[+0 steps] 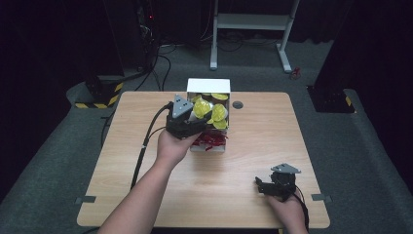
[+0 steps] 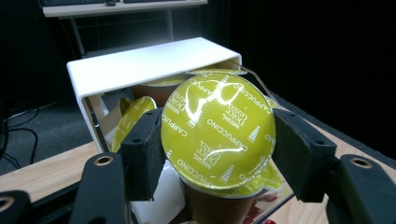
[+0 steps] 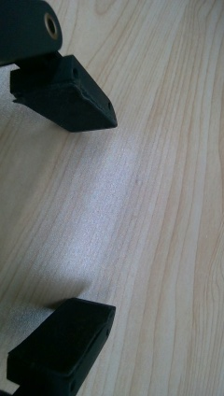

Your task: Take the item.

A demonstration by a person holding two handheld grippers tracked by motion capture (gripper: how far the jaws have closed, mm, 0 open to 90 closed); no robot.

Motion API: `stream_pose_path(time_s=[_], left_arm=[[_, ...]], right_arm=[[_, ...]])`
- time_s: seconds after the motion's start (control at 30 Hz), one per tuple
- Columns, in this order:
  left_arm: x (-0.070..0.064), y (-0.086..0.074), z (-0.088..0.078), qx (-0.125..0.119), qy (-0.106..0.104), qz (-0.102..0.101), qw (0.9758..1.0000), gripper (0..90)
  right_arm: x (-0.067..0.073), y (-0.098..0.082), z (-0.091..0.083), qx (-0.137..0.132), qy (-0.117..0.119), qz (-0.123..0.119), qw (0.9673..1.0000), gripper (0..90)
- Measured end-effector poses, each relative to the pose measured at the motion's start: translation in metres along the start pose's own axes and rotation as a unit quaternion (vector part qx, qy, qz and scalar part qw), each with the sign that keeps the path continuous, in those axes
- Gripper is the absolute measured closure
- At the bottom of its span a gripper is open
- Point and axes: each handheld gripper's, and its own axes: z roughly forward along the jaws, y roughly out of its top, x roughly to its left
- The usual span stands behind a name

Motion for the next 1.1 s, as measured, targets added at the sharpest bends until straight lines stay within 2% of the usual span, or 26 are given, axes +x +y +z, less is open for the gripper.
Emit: stream_pose_path(time_s=[0.27,0.37,0.6,0.8,1.1], left_arm=[[-0.002,0.002,-0.007,-0.009,-0.008,0.001,0.9999,38.6],[-0.004,0.001,-0.01,-0.012,-0.006,0.008,0.9999,38.7],[-0.005,0.002,-0.02,-0.019,-0.011,0.006,0.9997,38.7],[-0.004,-0.004,-0.028,-0.021,-0.017,0.002,0.9996,38.7],[-0.001,-0.008,-0.038,-0.021,-0.013,-0.001,0.9997,38.7]], right_arm=[[0.0,0.0,0.0,0.0,0.0,0.0,1.0,9.8],[0.0,0.0,0.0,0.0,0.0,0.0,1.0,9.8],[0.0,0.0,0.0,0.0,0.0,0.0,1.0,9.8],[0.0,0.0,0.0,0.0,0.0,-0.001,1.0,9.9],[0.0,0.0,0.0,0.001,0.0,0.001,1.0,9.9]])
